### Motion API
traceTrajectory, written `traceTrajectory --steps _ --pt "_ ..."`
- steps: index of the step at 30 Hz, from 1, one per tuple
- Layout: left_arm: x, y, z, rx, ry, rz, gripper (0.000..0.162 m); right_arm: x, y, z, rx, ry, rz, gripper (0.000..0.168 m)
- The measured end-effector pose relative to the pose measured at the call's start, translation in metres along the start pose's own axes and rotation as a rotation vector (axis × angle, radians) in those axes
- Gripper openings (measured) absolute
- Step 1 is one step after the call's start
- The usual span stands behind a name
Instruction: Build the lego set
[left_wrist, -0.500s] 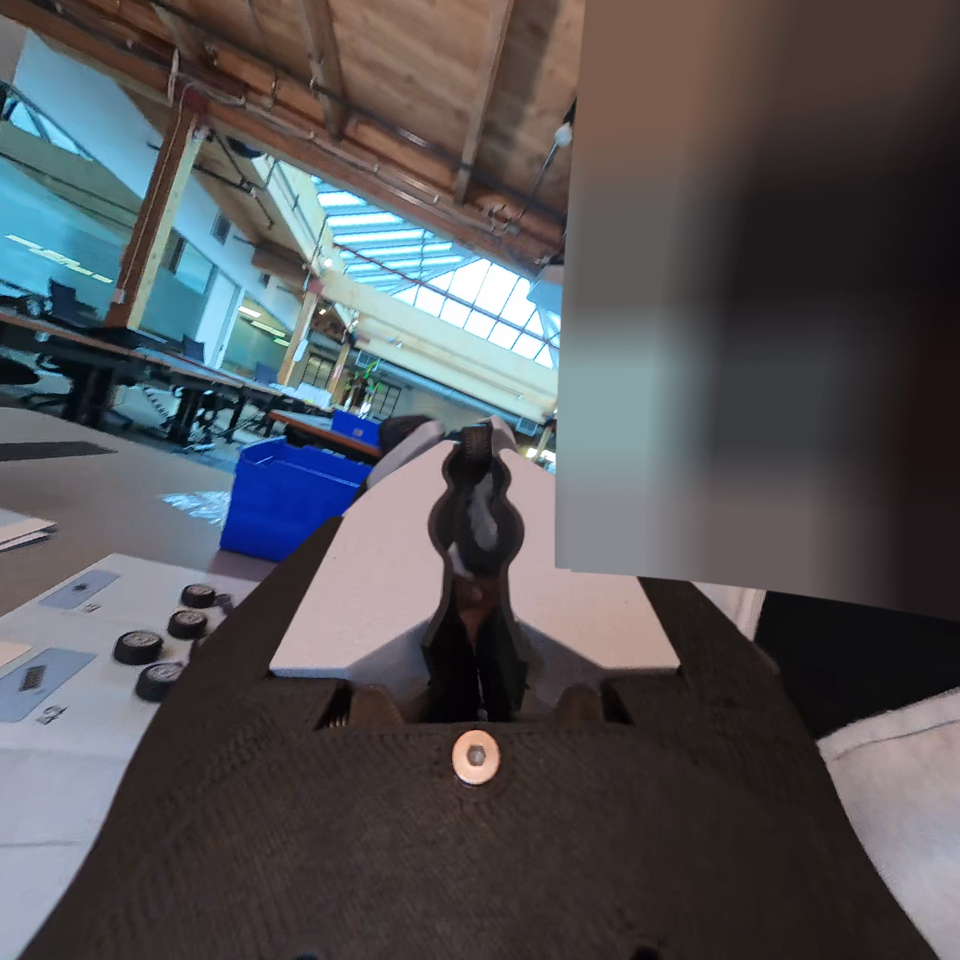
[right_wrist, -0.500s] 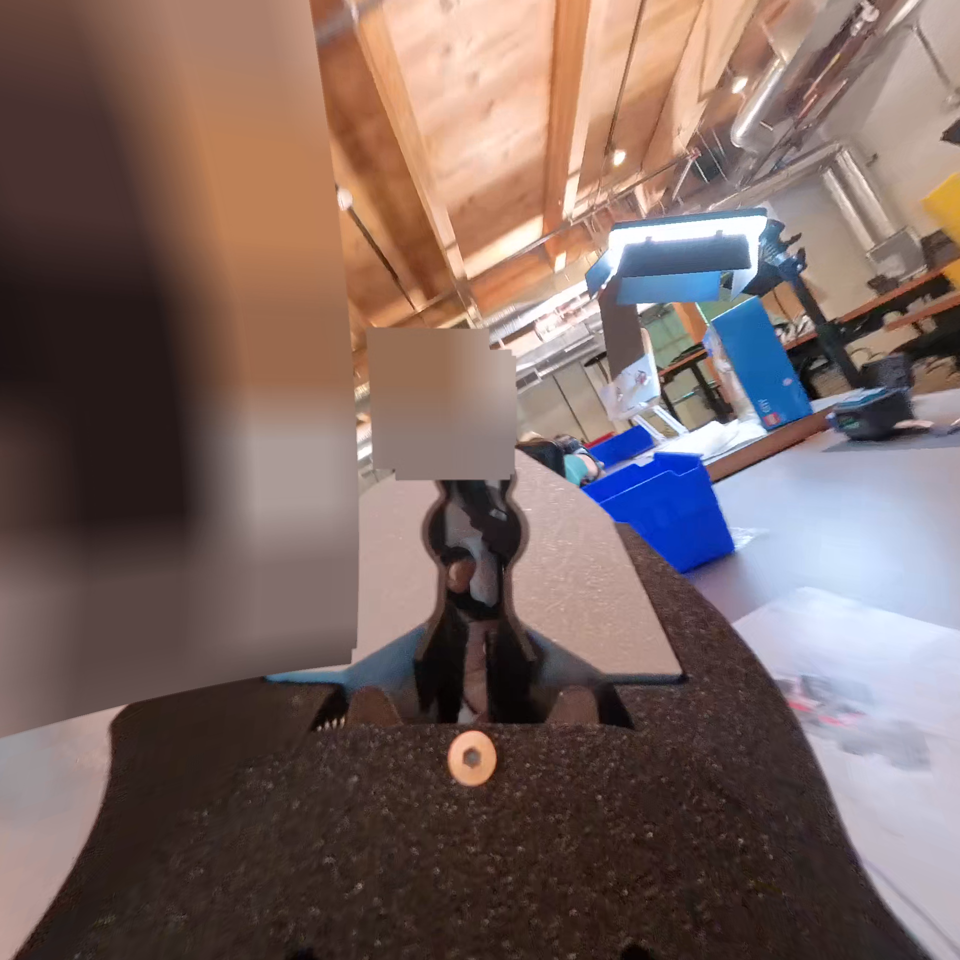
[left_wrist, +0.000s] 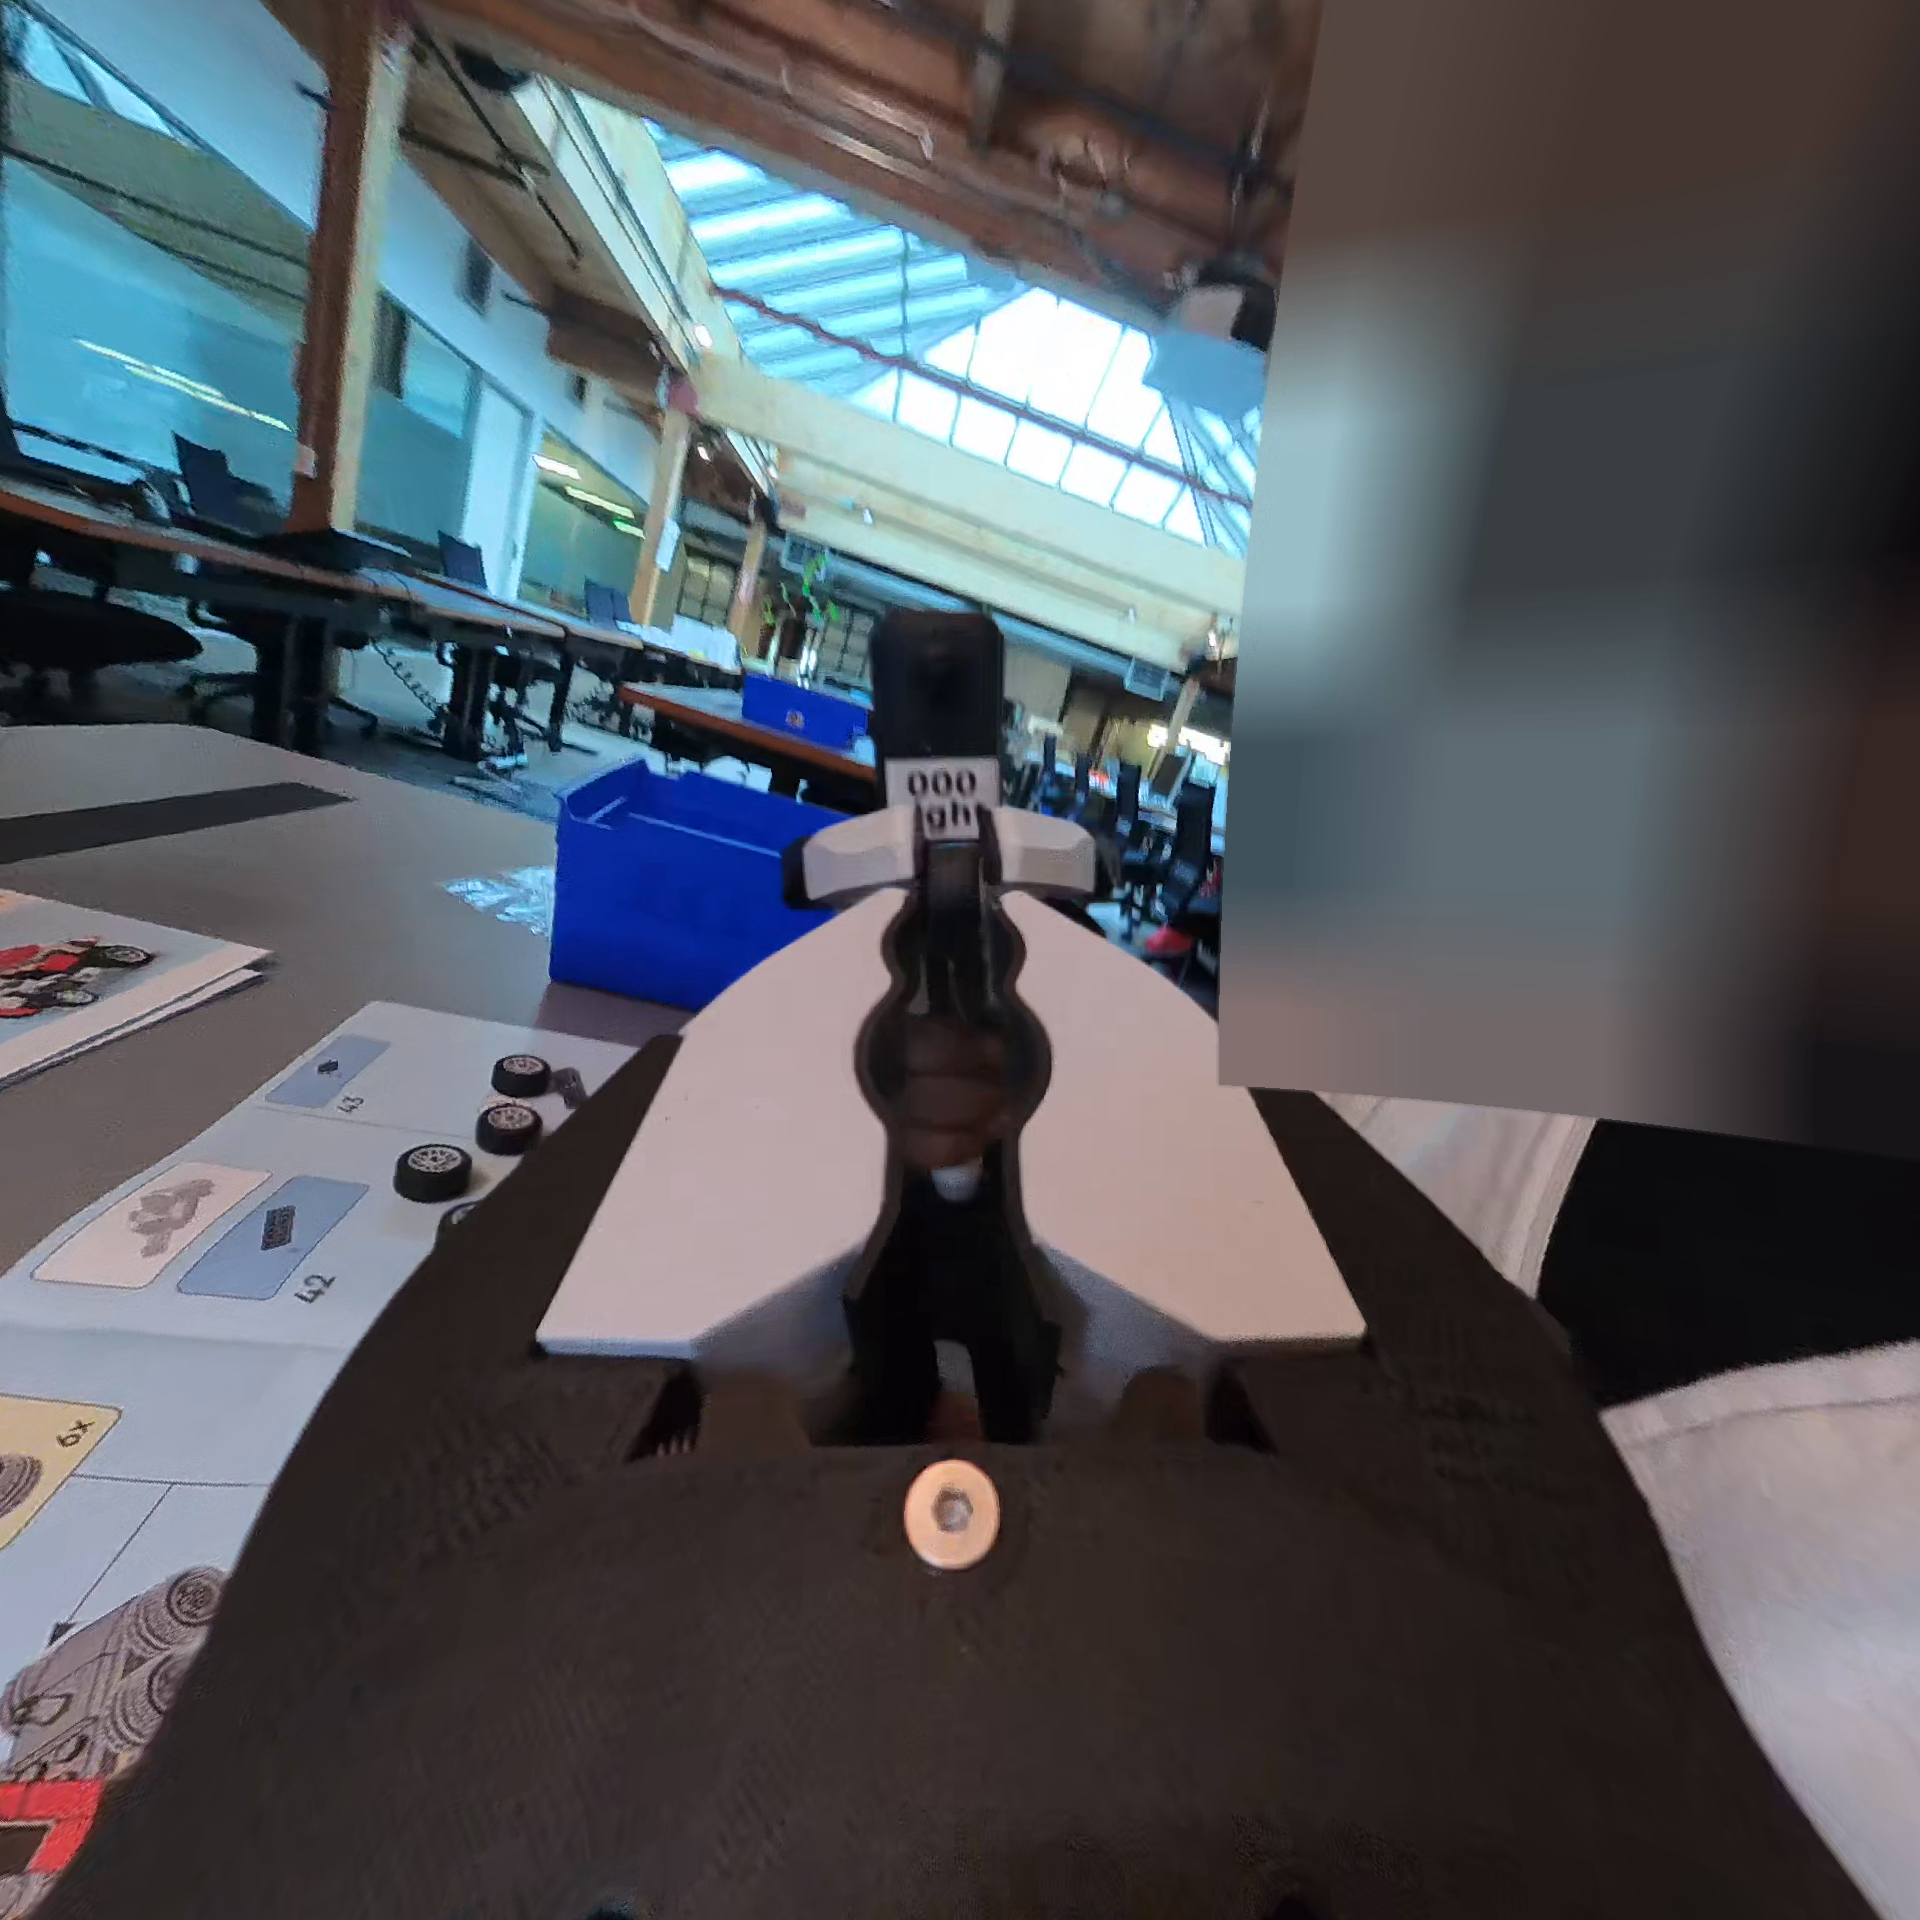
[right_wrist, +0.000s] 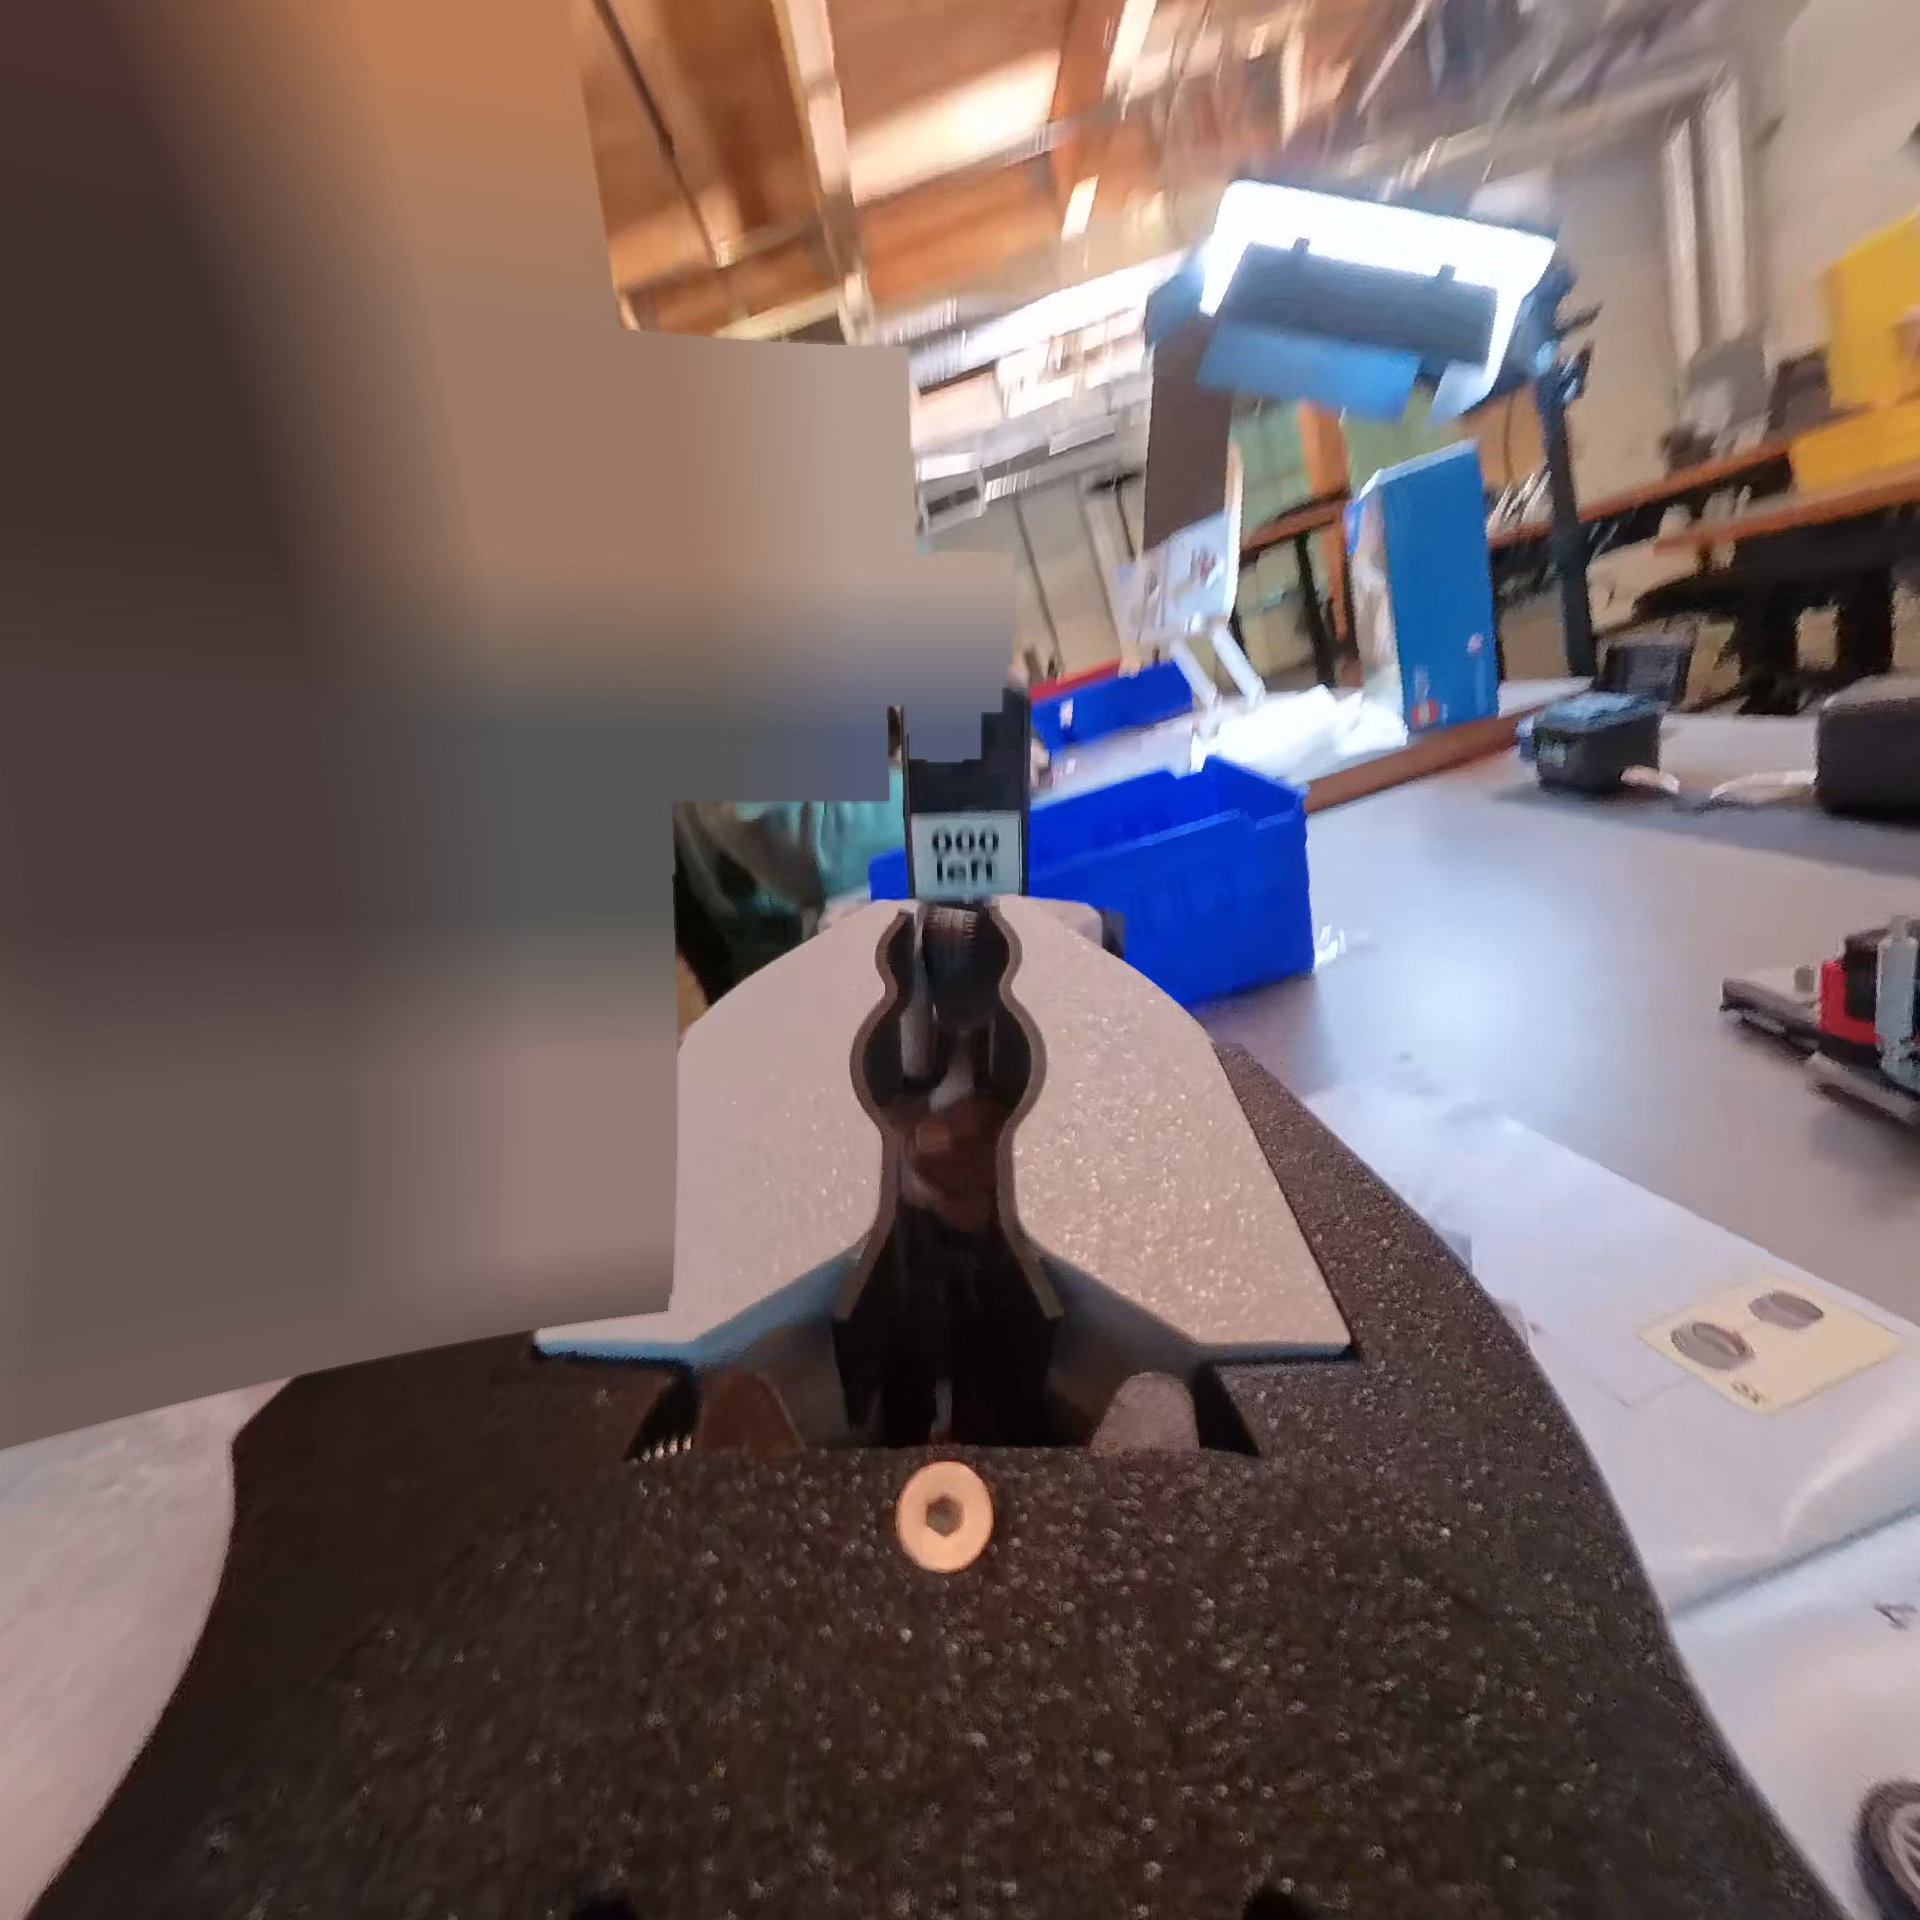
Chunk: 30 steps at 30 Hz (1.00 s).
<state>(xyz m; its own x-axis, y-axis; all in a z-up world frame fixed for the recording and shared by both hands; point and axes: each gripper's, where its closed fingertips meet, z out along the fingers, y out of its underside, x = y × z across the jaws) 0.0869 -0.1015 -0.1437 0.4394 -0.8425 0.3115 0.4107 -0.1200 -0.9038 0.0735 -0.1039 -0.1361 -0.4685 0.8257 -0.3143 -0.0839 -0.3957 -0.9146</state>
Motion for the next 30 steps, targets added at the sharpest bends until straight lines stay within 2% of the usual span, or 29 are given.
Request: traceTrajectory --steps 3,5,6,8,10,12,15,18,21,23,27,28,30 --pt "0.004 0.008 0.003 -0.082 0.023 0.020 0.012 -0.004 0.005 -0.001 -0.121 -0.044 -0.016 0.012" --pt "0.005 0.005 0.003 -0.043 0.028 0.034 0.011 -0.004 0.002 0.000 -0.145 -0.065 -0.003 0.013" --pt "0.005 0.000 0.003 0.007 0.029 0.024 0.011 -0.005 -0.003 0.002 -0.113 -0.067 -0.009 0.014" --pt "0.007 -0.017 0.000 0.160 0.043 -0.011 0.011 -0.004 -0.018 0.004 0.037 -0.049 -0.001 0.031" --pt "0.003 -0.029 -0.006 0.265 0.026 -0.034 0.011 -0.009 -0.026 0.004 0.173 -0.085 0.057 0.022" --pt "0.003 -0.029 -0.007 0.292 0.028 -0.056 0.011 -0.007 -0.026 0.006 0.257 -0.076 0.105 0.016" --pt "0.001 -0.030 -0.010 0.319 0.036 -0.084 0.011 -0.002 -0.024 0.009 0.301 -0.071 0.156 0.016" --pt "0.003 -0.031 -0.011 0.330 0.065 -0.104 0.011 0.003 -0.016 0.013 0.247 -0.038 0.160 0.032" --pt "0.003 -0.029 -0.009 0.334 0.085 -0.126 0.011 -0.001 -0.016 0.016 0.238 -0.048 0.111 0.015" --pt "0.001 -0.029 -0.010 0.334 0.061 -0.113 0.011 0.002 -0.015 0.016 0.208 0.017 0.026 0.014" --pt "-0.007 -0.025 -0.012 0.294 -0.068 -0.001 0.012 0.009 -0.010 0.015 0.123 0.170 -0.150 0.014" --pt "-0.009 -0.023 -0.012 0.280 -0.106 0.026 0.010 0.010 -0.010 0.014 0.109 0.202 -0.186 0.009" --pt "-0.011 -0.021 -0.011 0.248 -0.167 0.107 0.010 0.010 -0.010 0.012 0.100 0.228 -0.222 0.009"
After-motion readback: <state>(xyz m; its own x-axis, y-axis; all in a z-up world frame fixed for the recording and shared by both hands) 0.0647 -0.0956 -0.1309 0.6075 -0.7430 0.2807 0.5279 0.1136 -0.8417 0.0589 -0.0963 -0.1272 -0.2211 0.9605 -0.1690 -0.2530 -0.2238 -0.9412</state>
